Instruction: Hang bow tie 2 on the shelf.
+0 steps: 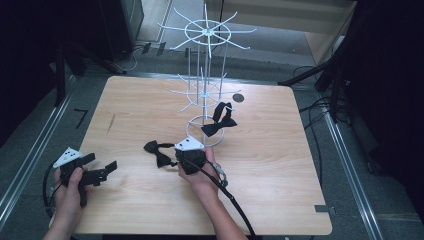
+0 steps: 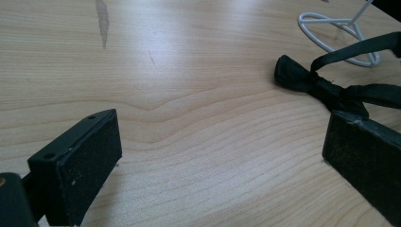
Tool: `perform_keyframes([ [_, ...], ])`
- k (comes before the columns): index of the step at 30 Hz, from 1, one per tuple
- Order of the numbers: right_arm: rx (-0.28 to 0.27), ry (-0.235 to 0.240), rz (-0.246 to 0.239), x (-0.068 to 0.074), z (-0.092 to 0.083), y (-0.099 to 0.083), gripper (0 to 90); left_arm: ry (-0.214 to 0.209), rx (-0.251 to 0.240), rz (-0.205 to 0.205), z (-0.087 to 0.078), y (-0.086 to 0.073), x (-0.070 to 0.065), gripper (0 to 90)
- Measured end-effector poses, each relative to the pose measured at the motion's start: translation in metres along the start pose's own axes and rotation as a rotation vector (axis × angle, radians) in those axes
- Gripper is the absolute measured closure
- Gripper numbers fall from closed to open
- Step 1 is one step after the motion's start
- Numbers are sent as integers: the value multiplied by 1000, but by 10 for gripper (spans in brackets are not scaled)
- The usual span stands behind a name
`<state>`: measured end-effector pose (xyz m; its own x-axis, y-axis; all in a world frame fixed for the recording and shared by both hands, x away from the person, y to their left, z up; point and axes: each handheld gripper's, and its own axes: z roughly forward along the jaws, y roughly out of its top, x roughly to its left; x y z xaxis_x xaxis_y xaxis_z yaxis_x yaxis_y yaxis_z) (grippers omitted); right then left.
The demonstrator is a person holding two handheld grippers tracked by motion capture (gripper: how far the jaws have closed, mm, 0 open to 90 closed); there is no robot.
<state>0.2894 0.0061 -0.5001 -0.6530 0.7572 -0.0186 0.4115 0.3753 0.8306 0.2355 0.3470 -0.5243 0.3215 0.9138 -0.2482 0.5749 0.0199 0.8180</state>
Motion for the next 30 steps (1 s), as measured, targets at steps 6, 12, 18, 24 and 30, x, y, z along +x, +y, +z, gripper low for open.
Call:
perform_keyframes([
  [6, -60, -20, -25, 0, -13, 5, 893, 0, 0, 1, 0, 0, 0, 0],
  [12, -103, -40, -60, -1, -26, 9, 893, 1, 0, 0, 0, 0, 0, 0],
  [18, -143, -52, -64, -6, -40, 14, 893, 1, 0, 1, 0, 0, 0, 0],
  [24, -166, -70, -72, -12, -53, 16, 893, 1, 0, 0, 0, 0, 0, 0],
  [30, -188, -85, -66, -18, -65, 19, 893, 1, 0, 1, 0, 0, 0, 0],
])
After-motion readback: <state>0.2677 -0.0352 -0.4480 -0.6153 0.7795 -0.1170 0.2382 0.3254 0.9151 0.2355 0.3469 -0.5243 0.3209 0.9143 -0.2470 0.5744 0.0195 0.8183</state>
